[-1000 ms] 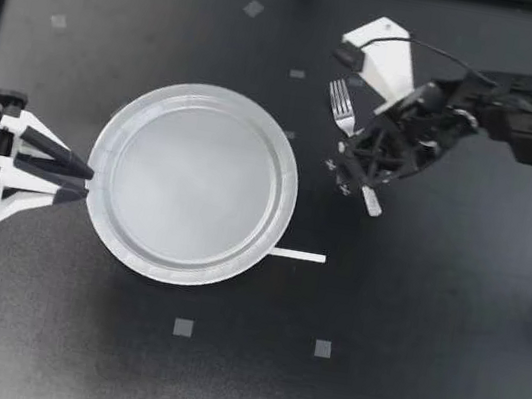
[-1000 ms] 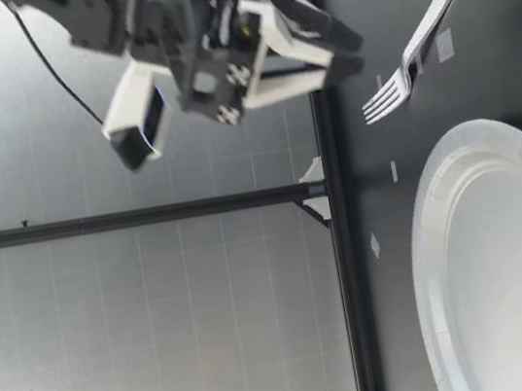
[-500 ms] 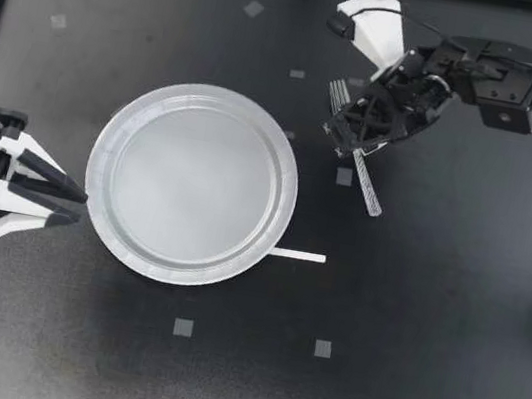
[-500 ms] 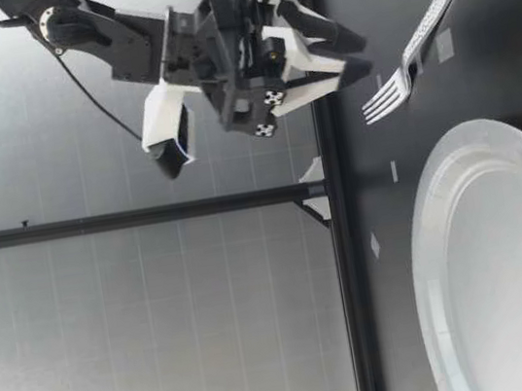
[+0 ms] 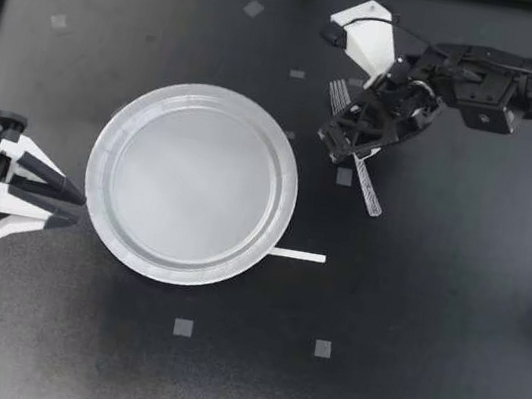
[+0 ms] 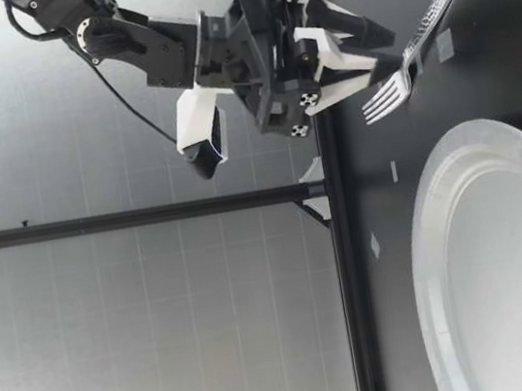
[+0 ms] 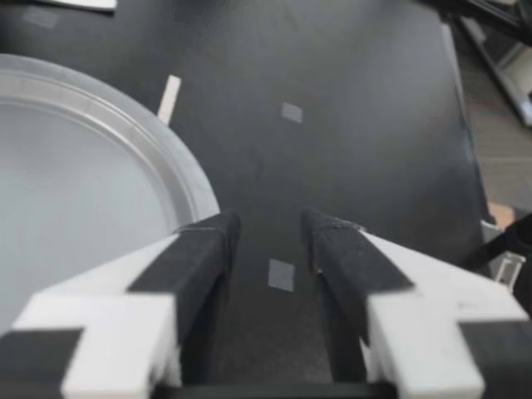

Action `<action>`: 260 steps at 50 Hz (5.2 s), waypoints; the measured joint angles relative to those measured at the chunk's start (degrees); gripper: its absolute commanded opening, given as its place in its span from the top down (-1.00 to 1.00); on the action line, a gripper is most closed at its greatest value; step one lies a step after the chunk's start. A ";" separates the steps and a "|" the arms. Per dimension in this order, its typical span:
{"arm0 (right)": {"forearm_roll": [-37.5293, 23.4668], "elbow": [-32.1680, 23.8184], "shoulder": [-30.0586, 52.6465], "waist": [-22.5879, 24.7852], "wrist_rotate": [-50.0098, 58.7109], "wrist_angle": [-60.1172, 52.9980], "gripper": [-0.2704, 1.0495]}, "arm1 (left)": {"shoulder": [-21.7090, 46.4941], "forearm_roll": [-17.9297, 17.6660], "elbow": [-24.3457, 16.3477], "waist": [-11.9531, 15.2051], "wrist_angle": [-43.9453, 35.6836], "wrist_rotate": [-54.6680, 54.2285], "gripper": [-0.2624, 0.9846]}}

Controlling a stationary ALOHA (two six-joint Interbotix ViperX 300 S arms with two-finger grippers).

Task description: Pick up the fork and place it on the plate.

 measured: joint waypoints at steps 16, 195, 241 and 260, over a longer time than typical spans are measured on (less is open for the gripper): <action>0.26 0.00 1.41 0.00 0.00 -1.23 -0.13 | 0.00 0.00 0.09 -0.44 -0.09 0.09 -0.10; -1.85 -3.08 -13.10 25.84 -21.62 -57.39 0.32 | 29.18 2.55 -11.69 -1.05 -33.05 12.39 0.63; 1.93 14.50 -27.77 22.94 -19.78 -56.87 -0.57 | 20.57 2.11 -10.72 -2.72 24.52 -14.06 0.63; 1.93 17.40 -29.00 22.94 -18.90 -56.95 -0.57 | 26.28 2.64 -7.47 -2.72 33.49 -27.51 0.63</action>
